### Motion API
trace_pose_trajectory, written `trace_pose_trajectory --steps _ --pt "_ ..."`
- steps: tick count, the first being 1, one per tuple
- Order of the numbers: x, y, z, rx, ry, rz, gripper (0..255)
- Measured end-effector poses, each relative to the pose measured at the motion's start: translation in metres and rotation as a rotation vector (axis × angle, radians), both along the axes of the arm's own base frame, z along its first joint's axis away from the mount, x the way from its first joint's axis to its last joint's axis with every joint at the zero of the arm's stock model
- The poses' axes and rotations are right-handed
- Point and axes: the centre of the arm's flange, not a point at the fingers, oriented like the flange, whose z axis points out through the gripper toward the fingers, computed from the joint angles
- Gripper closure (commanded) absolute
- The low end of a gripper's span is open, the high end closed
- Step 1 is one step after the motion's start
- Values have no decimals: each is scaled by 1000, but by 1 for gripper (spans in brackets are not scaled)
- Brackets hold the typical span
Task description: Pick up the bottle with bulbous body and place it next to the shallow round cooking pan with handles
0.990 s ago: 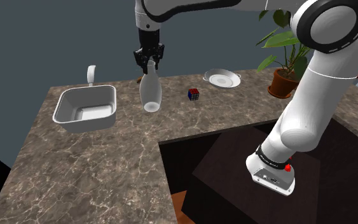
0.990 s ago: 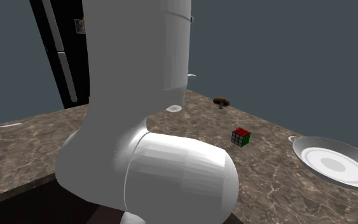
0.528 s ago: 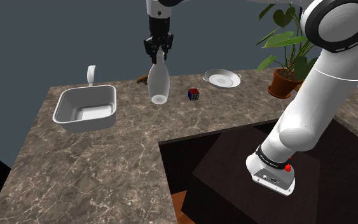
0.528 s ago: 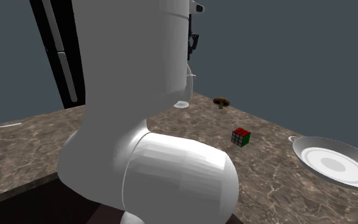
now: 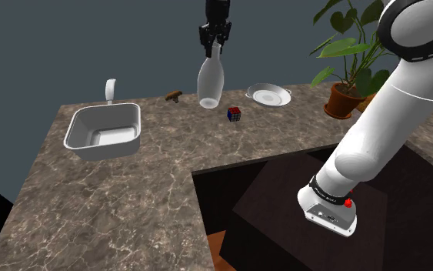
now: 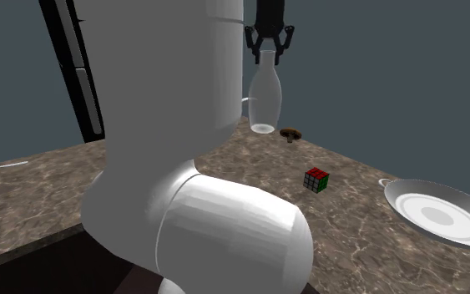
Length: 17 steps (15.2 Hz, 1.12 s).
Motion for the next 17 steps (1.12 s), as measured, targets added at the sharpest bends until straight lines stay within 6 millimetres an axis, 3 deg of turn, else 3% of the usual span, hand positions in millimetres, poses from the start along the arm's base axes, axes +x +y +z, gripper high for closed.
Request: trace_pose_trajectory --steps 17 --pt "-39 -197 103 0 0 0 255"
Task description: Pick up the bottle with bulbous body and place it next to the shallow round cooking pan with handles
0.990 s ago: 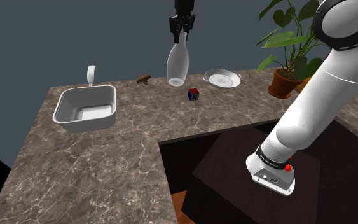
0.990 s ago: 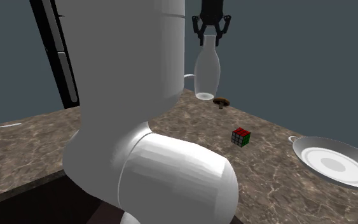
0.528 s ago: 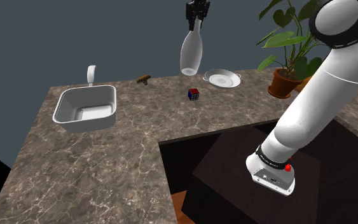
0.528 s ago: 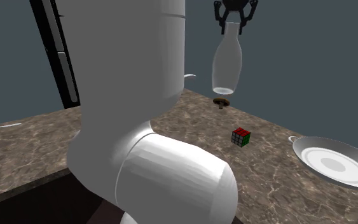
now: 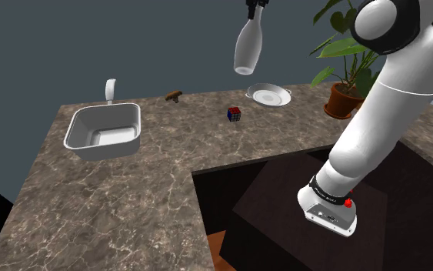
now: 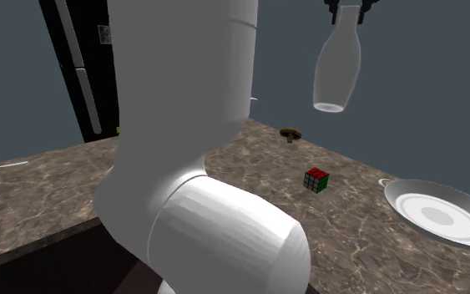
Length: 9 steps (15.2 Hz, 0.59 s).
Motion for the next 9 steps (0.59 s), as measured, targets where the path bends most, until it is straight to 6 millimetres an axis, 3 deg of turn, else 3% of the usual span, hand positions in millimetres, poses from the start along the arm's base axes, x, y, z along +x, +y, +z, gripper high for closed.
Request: trace_pose_trajectory --steps 6,9 --pt "-17 -67 35 1 -1 -1 255" --pt "-20 -77 29 1 1 1 255"
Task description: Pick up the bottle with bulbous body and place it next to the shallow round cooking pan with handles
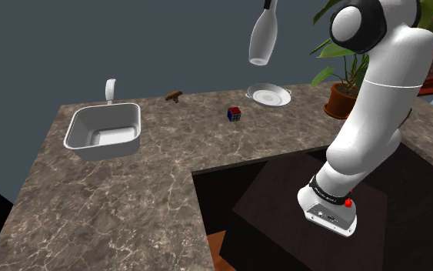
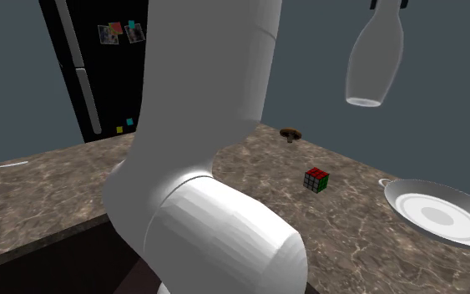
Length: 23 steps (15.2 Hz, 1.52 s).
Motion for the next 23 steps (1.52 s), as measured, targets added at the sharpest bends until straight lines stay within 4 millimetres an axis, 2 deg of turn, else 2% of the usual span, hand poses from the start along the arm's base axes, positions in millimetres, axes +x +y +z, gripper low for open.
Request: trace_pose_trajectory --steps 23 --pt "0 -1 -119 0 0 1 255"
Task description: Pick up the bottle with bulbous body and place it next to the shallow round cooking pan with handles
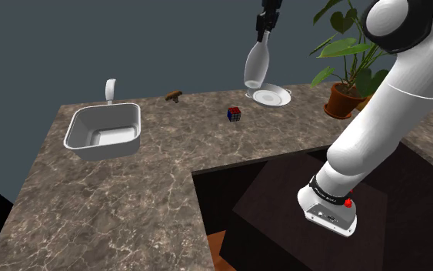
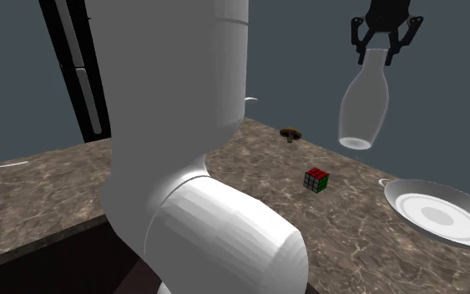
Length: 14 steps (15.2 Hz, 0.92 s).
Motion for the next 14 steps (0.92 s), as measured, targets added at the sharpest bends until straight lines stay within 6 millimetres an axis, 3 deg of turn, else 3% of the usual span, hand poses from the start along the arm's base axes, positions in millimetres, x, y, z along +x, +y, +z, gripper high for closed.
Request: trace_pose_trajectory --steps 14 --pt "0 1 -74 0 0 0 255"
